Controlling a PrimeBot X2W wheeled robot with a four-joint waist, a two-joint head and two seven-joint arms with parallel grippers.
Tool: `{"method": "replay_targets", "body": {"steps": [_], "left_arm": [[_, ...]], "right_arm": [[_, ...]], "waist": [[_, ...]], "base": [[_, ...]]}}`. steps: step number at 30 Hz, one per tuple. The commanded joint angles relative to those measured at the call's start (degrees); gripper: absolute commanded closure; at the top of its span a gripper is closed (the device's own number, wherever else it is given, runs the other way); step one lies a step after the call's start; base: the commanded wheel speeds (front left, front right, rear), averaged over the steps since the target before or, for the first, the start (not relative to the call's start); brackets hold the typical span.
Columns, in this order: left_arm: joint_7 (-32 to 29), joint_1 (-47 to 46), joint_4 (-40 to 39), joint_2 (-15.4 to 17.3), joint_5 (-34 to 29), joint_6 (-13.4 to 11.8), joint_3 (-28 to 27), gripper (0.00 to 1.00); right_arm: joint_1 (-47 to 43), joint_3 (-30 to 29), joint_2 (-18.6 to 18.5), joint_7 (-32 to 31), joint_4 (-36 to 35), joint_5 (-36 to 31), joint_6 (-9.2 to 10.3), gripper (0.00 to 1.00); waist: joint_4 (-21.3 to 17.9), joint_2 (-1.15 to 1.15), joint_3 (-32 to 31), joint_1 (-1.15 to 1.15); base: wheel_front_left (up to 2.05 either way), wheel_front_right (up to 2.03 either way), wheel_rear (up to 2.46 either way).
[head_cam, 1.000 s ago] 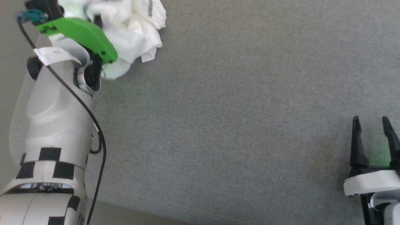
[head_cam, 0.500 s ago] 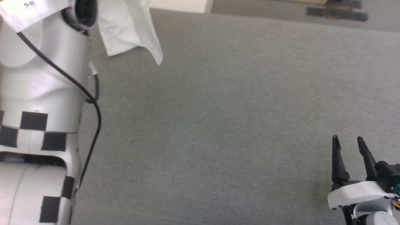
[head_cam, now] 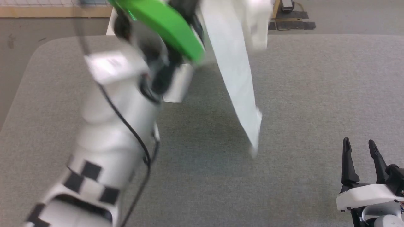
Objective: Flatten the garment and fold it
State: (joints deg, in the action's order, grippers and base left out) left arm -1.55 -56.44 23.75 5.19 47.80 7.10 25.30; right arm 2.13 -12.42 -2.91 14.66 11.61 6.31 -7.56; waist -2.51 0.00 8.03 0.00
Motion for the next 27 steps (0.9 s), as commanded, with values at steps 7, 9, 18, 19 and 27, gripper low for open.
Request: {"method": "replay_targets", "body": {"steps": [7, 9, 18, 19, 27], "left_arm": [[-9.02, 13.07, 10.64, -0.41, -5.19, -0.88, 12.89, 1.0], [-12.04, 15.92, 13.96, -0.8, -5.26, -1.14, 15.44, 1.0], [-24.2, 21.95, 18.56, -2.19, 2.21, -2.02, 18.9, 0.0], [-25.33, 21.88, 17.56, -2.23, 3.87, -1.94, 18.52, 0.0], [-26.24, 20.26, 4.35, -2.14, 18.44, -2.3, 7.72, 0.0]], "right_arm": [[-0.06, 0.7, 0.03, 0.33, -0.6, 0.59, 0.08, 0.0], [0.05, 0.94, 0.03, 0.33, -0.56, 0.68, 0.08, 0.0], [-0.43, 0.93, 0.03, 0.33, -0.07, 0.84, 0.08, 0.0], [-0.5, 0.94, 0.03, 0.33, 0.08, 0.79, 0.08, 0.0], [-1.12, 1.09, 0.03, 0.33, 0.26, 0.75, 0.08, 0.0]], "waist": [[-0.52, 0.0, 1.53, 0.0], [-0.59, 0.0, 1.78, 0.0], [0.25, 0.0, 1.36, 0.0], [0.53, 0.0, 1.01, 0.0], [2.51, 0.0, -1.75, 0.0]], "base": [[0.0, 0.0, 0.0], [0.0, 0.0, 0.0], [0.0, 0.0, 0.0], [0.0, 0.0, 0.0], [0.0, 0.0, 0.0]]}}
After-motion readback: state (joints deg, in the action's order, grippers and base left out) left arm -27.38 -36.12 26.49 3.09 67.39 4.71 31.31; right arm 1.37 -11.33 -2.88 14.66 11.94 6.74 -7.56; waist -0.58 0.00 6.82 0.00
